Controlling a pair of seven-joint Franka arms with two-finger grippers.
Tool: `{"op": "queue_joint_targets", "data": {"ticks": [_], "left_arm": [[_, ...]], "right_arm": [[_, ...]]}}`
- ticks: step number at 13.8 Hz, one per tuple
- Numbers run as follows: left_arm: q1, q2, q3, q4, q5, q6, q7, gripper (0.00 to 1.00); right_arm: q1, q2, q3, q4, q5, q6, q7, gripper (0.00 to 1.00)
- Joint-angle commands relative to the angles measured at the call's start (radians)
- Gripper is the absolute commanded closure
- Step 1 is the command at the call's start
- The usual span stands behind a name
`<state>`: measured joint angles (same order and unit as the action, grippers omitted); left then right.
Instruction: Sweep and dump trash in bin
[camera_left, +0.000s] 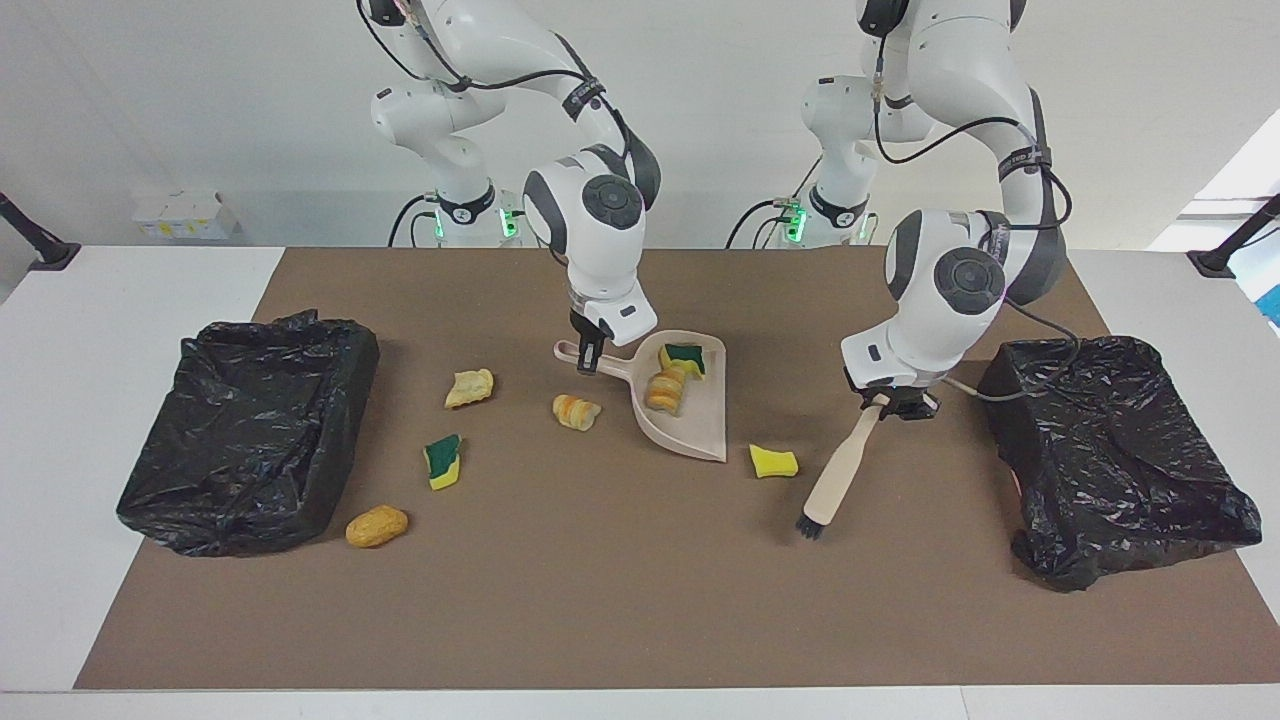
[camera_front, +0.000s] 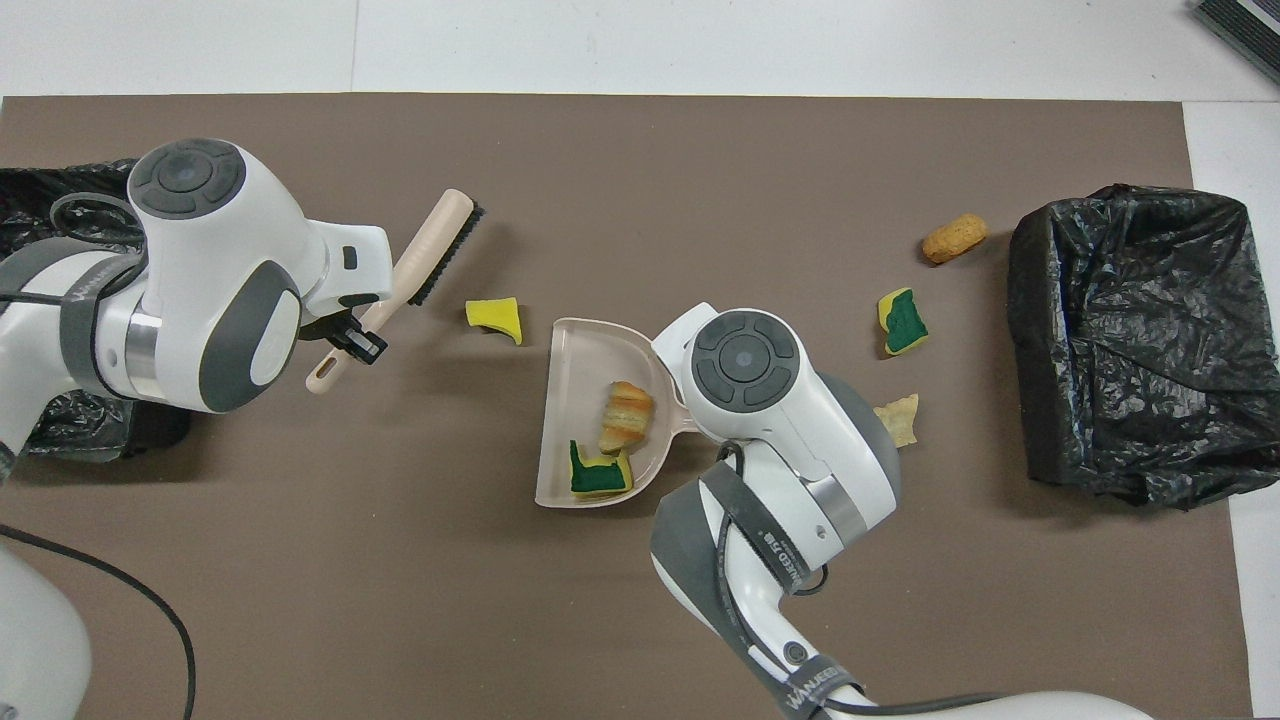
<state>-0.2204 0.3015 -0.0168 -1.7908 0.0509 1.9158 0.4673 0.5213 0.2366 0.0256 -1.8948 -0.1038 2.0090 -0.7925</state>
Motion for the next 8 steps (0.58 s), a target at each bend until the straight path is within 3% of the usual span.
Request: {"op": "queue_joint_targets", "data": {"ticks": [1,5,8], "left_arm": [[0.003,-0.045,-0.009,-0.083,0.015,-0.012,0.022,1.0],[-0.06,-0.122,-0.014,-0.208,0.012,-0.02,-0.004,1.0],[-0.14,-0.143,-0.015,-0.222,0.001,-0.07,-0.119,1.0]], "right_arm": [[0.002,0.003,0.007,-0.009,-0.02,0.001,0.095,1.0],[0.003,0.006,0.008,-0.009,-0.022,0.016,0.099,1.0],[0.003,0.01,0.01,-0.009,-0.02,0.043,0.108,1.0]]}}
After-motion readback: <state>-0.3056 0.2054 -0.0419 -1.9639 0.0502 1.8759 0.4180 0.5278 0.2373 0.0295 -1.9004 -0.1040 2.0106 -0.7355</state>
